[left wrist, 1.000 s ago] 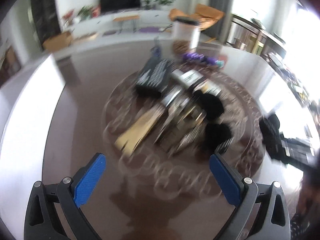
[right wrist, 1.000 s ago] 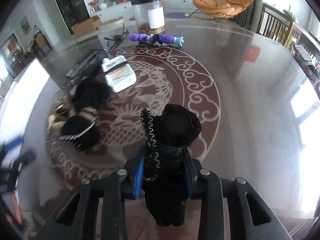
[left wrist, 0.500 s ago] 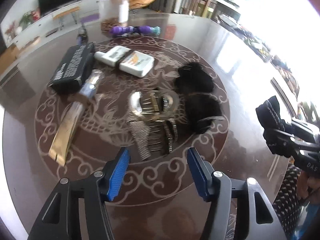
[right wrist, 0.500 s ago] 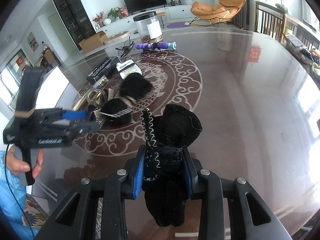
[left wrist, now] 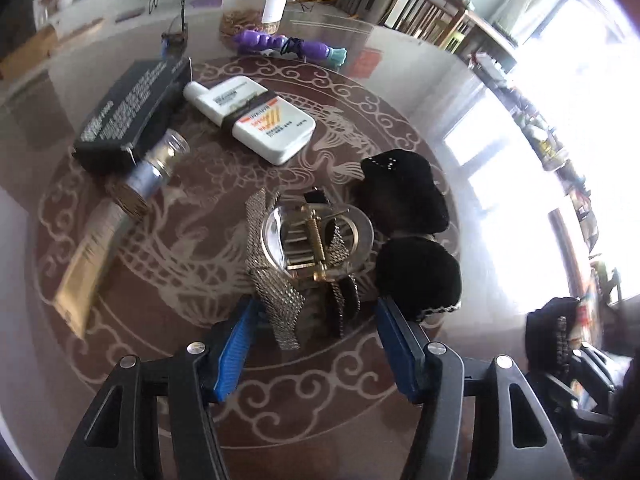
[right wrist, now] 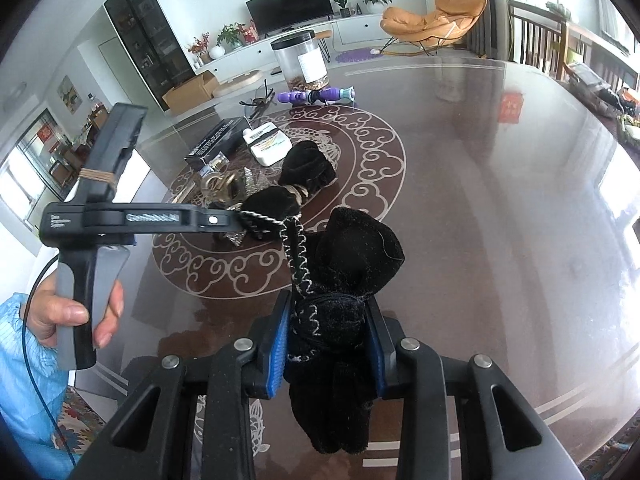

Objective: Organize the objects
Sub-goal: 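Lift and carry the glove and hair clip toward the bin with both grippers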

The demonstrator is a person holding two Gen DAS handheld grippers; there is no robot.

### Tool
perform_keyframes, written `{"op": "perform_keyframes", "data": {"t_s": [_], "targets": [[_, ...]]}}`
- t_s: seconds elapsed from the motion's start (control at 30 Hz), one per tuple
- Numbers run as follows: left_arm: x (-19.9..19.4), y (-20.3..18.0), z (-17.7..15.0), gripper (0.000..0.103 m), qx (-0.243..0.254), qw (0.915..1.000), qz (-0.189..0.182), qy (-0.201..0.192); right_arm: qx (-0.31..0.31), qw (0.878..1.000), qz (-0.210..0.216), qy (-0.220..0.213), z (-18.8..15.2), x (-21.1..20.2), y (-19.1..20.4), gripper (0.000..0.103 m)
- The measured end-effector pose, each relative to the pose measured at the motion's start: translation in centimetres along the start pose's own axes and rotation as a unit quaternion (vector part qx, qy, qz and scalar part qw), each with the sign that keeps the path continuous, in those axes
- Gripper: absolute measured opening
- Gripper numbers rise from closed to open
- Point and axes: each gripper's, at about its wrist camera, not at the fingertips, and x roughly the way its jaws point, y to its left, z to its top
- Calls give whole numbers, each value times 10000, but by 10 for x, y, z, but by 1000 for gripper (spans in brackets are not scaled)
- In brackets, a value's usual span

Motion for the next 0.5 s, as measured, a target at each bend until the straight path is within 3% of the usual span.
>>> {"op": "perform_keyframes", "data": {"t_s": [0.17,0.3,0.37,0.4,0.43,0.5], "targets": [[-15,18,1,60,-577,9975,-308,-282,3,10000,36,-50,-4,-10,-2,34],[0,11,8,61,-776,9967,-211,-137,41,9999,101,-61,-4,-9,-1,34],[8,3,14,68,-729,9972,-92,-134,36,9999,135,-71,-4,-9,1,34],[9,-1,15,82,-677,9976,-11,-170,30,9998,164,-81,-4,-10,3,34],[14,-4,19,88,-630,9978,164,-97,19,9998,190,-90,-4,-11,5,34],[20,-10,25,88,-398,9986,333,-39,-14,9997,212,-98,-4,-13,7,34]]}}
